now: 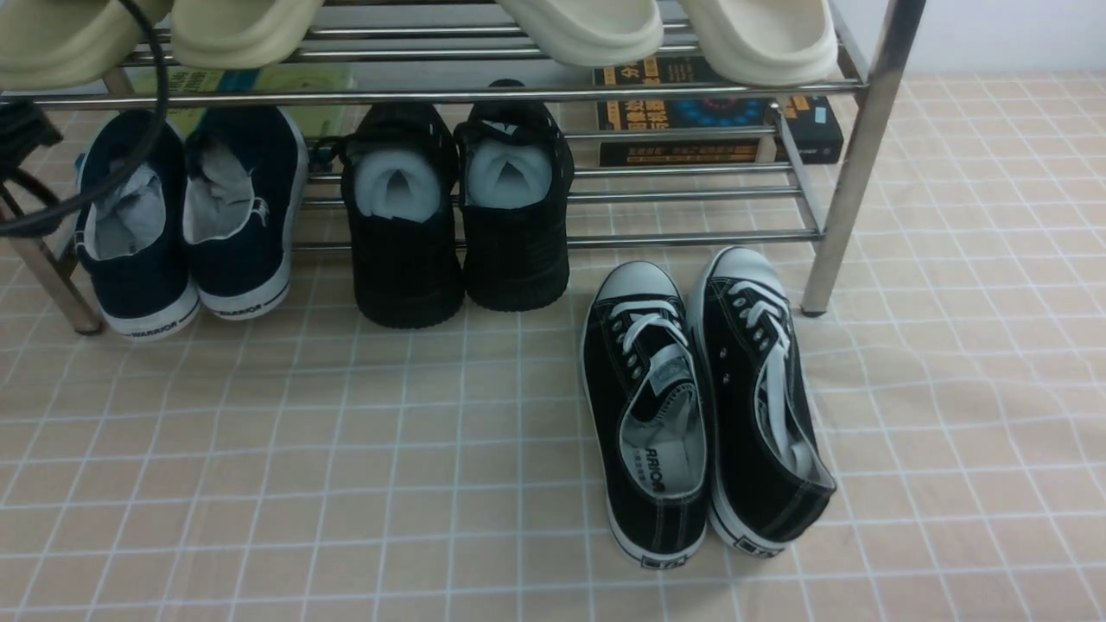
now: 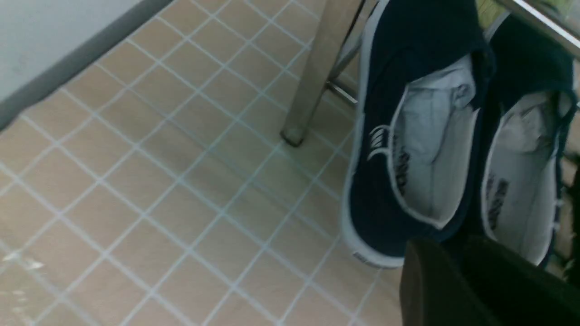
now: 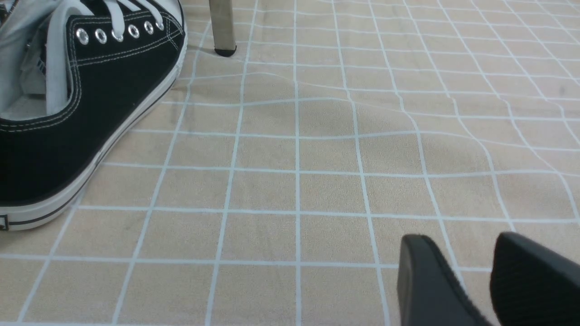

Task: Take the shoes off the shelf from the light coffee tablecloth by hand.
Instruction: 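Grasp the leftmost shoe on the bottom shelf of the shoe rack with the left gripper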

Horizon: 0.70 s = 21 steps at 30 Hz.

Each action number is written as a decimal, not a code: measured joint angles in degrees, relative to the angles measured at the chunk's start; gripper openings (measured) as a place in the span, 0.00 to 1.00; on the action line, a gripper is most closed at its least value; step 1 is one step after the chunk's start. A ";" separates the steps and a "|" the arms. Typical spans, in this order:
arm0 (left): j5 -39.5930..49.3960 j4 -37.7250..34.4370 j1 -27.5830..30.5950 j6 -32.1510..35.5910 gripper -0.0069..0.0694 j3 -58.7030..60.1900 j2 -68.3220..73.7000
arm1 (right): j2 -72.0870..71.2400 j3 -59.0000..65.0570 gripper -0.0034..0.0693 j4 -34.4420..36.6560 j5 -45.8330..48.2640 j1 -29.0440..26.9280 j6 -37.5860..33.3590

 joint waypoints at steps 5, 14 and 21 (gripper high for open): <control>-2.75 0.97 0.00 -3.63 0.52 -0.69 4.42 | 0.00 0.00 0.38 0.00 0.00 0.00 0.00; -4.04 8.84 0.00 -5.83 0.67 -0.73 14.09 | 0.00 0.00 0.38 0.00 0.00 0.00 0.00; -7.90 15.11 0.00 -10.08 0.67 -0.73 18.79 | 0.00 0.00 0.38 0.00 0.00 0.00 0.00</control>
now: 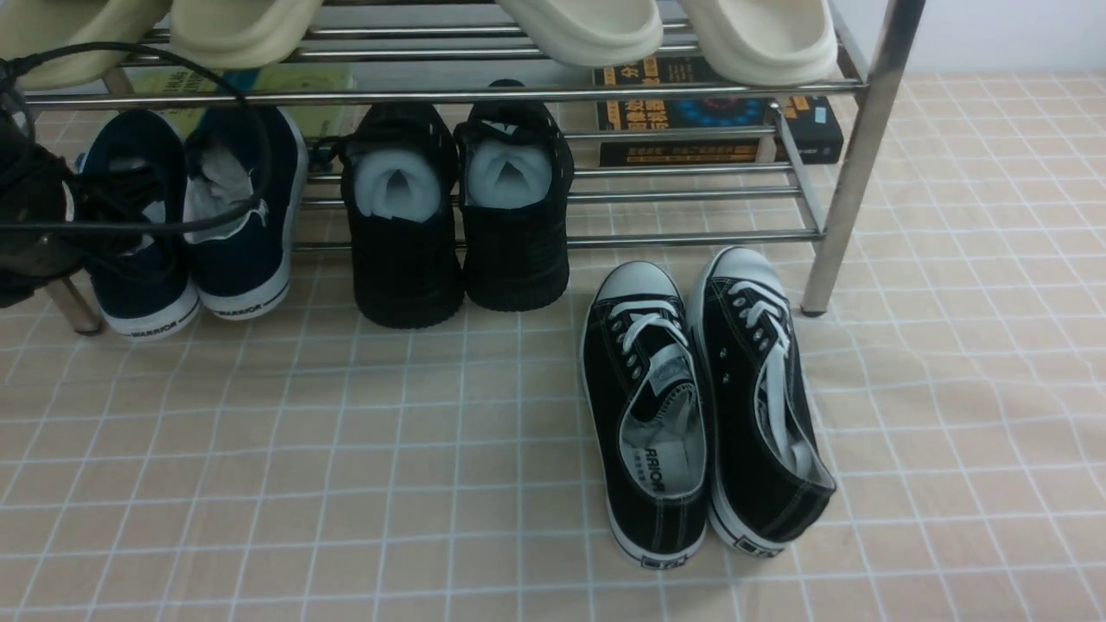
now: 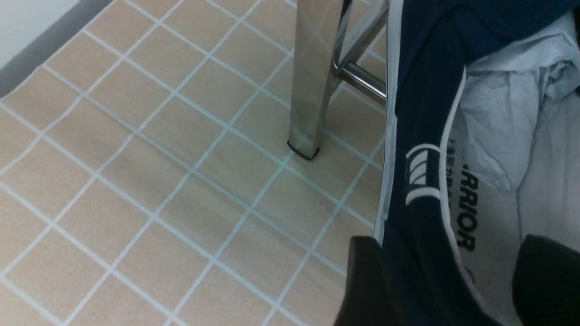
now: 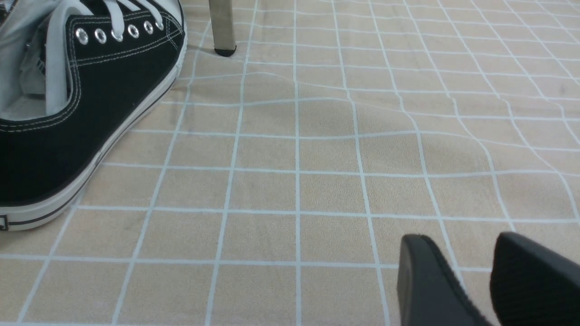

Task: Take the shoes off the shelf from the light coffee tablecloth by hand.
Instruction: 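Grasp the leftmost shoe on the bottom shelf of the shoe rack with the left gripper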

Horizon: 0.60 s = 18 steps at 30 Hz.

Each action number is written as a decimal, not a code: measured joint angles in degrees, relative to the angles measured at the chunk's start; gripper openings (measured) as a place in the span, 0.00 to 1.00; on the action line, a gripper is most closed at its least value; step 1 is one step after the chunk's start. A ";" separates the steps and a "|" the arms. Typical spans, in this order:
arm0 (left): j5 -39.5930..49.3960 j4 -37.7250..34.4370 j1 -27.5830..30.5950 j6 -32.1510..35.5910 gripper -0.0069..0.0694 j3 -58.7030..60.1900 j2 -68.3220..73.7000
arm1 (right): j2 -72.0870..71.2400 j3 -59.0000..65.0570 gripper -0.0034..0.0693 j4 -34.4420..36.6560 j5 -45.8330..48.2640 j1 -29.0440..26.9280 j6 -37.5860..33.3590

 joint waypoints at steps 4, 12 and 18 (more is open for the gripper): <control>-0.92 7.68 0.00 -4.96 0.67 0.00 2.01 | 0.00 0.00 0.38 0.00 0.00 0.00 0.00; -3.49 22.63 0.00 -17.38 0.67 0.00 4.00 | 0.00 0.00 0.38 -0.05 0.00 0.00 0.00; -4.31 25.62 0.00 -27.40 0.67 -0.11 7.55 | -0.02 0.00 0.38 0.00 0.00 0.00 0.00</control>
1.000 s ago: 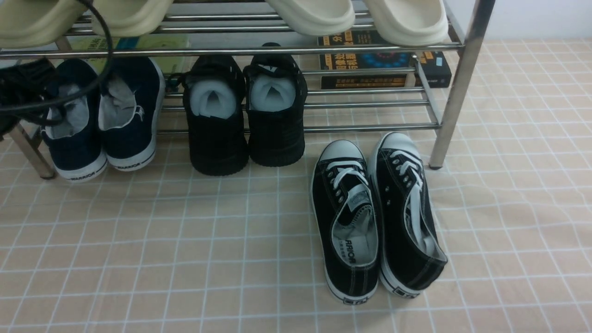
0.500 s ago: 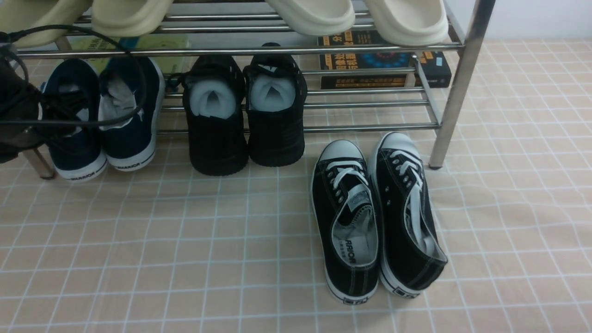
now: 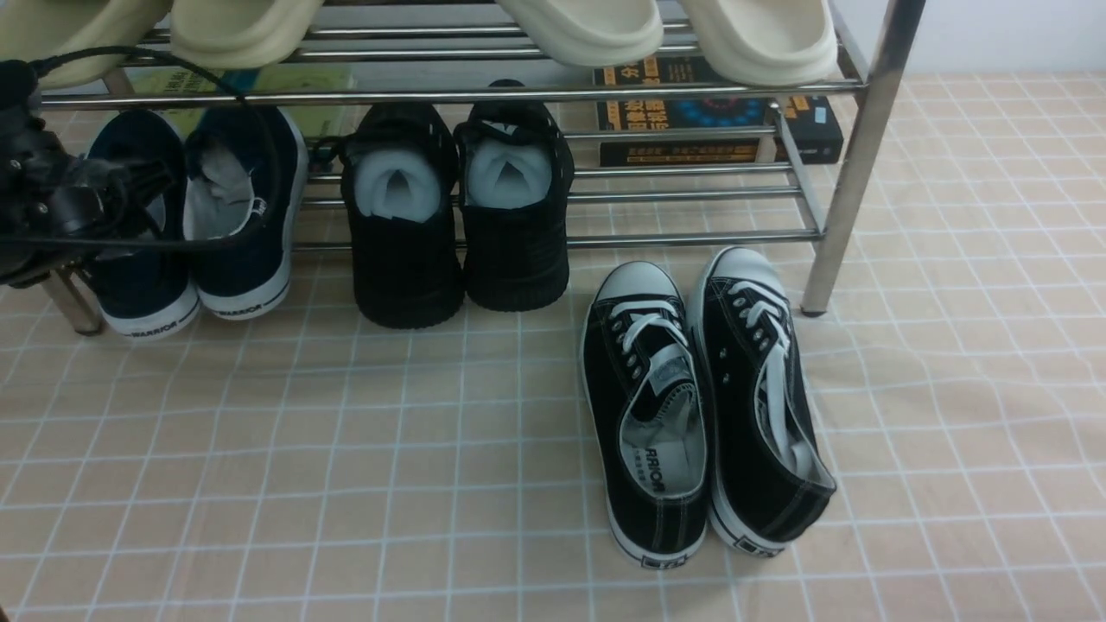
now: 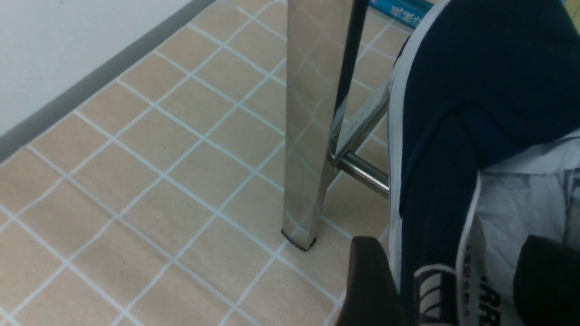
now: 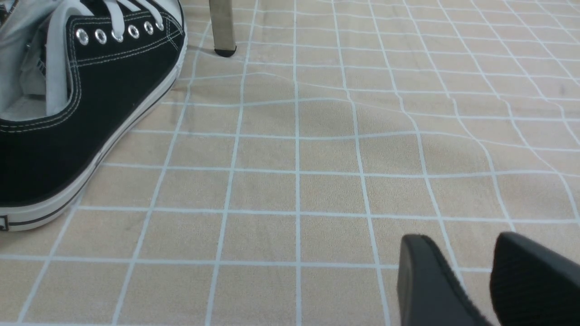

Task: Take the shoes off the shelf from the light coffee tablecloth by hand.
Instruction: 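Grasp the leftmost shoe on the bottom shelf of the shoe rack with the left gripper, then set the held shoe down on the floor in front of the rack with the left gripper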

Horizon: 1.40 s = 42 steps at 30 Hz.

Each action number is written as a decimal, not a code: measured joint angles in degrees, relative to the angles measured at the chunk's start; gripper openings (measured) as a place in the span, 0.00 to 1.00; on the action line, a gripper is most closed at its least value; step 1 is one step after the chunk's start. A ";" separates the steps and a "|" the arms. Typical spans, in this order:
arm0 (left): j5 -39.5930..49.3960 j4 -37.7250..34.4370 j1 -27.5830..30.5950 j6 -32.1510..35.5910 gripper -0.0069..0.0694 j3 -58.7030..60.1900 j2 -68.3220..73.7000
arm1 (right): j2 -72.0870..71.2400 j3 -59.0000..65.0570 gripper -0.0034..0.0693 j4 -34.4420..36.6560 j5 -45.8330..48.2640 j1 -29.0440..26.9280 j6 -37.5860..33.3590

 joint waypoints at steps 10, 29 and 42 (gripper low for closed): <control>0.75 -0.72 0.00 -1.43 0.60 -0.06 2.09 | -0.04 0.00 0.38 0.00 0.00 0.00 0.00; 8.52 -24.13 0.00 29.12 0.15 0.20 -12.78 | -0.04 0.00 0.38 0.00 -0.05 0.00 0.00; 32.09 -39.57 9.09 65.24 0.15 1.19 -24.99 | -0.04 0.00 0.38 0.00 -0.05 0.00 0.00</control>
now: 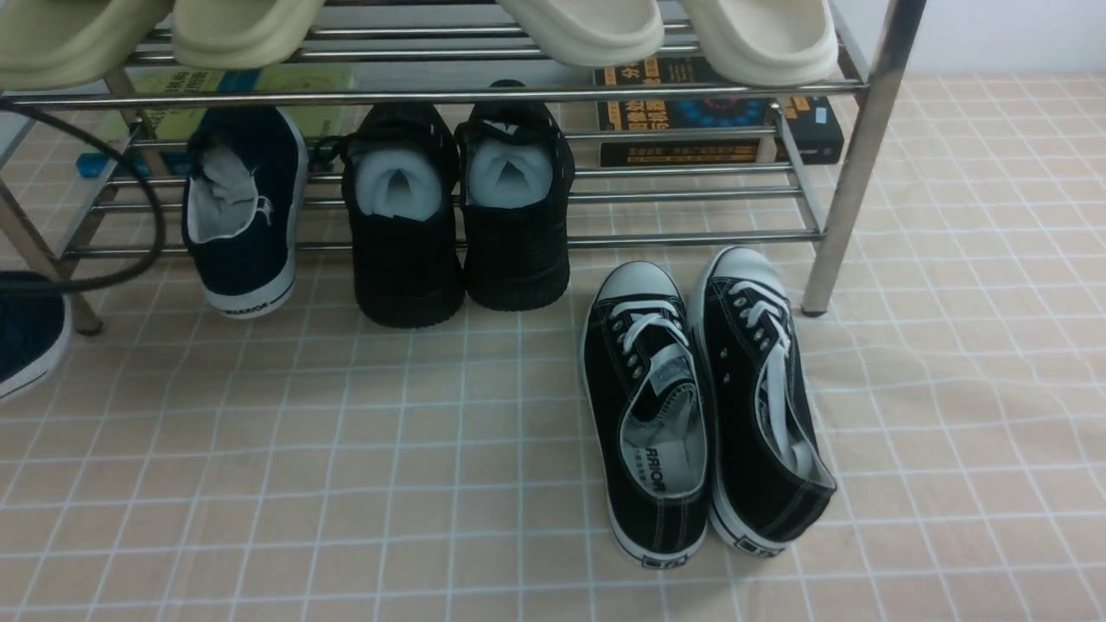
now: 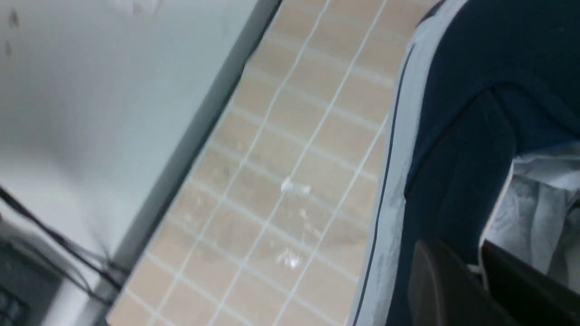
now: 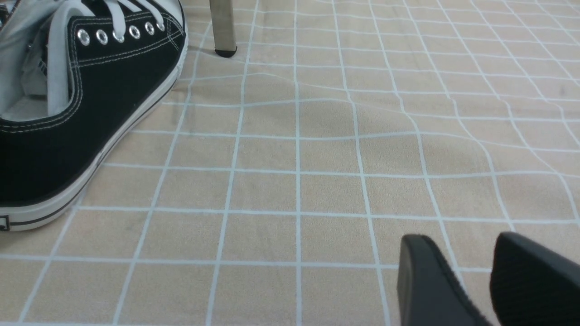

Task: Take the shoes off the shelf from the light coffee tablecloth by hand.
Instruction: 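Set the held shoe down on the floor in front of the rack with the left gripper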

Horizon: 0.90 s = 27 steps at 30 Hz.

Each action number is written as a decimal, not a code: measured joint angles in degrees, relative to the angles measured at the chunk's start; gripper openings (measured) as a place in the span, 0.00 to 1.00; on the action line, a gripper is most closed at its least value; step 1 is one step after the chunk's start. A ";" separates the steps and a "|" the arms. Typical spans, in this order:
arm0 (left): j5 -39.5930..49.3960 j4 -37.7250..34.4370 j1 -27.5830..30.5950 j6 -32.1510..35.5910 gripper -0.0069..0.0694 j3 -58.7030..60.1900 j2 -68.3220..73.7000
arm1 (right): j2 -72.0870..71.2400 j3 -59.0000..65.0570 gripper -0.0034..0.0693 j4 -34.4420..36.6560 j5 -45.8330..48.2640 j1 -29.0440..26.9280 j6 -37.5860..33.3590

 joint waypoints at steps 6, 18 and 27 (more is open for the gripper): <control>-6.95 -12.08 10.82 9.36 0.15 4.38 0.00 | 0.00 0.00 0.38 0.00 0.00 0.00 0.00; -19.19 -22.05 14.29 17.01 0.15 11.47 0.03 | 0.00 0.00 0.38 0.00 0.00 0.00 0.00; -28.68 -22.57 14.29 17.01 0.16 16.50 3.52 | 0.00 0.00 0.38 0.00 0.00 0.00 0.00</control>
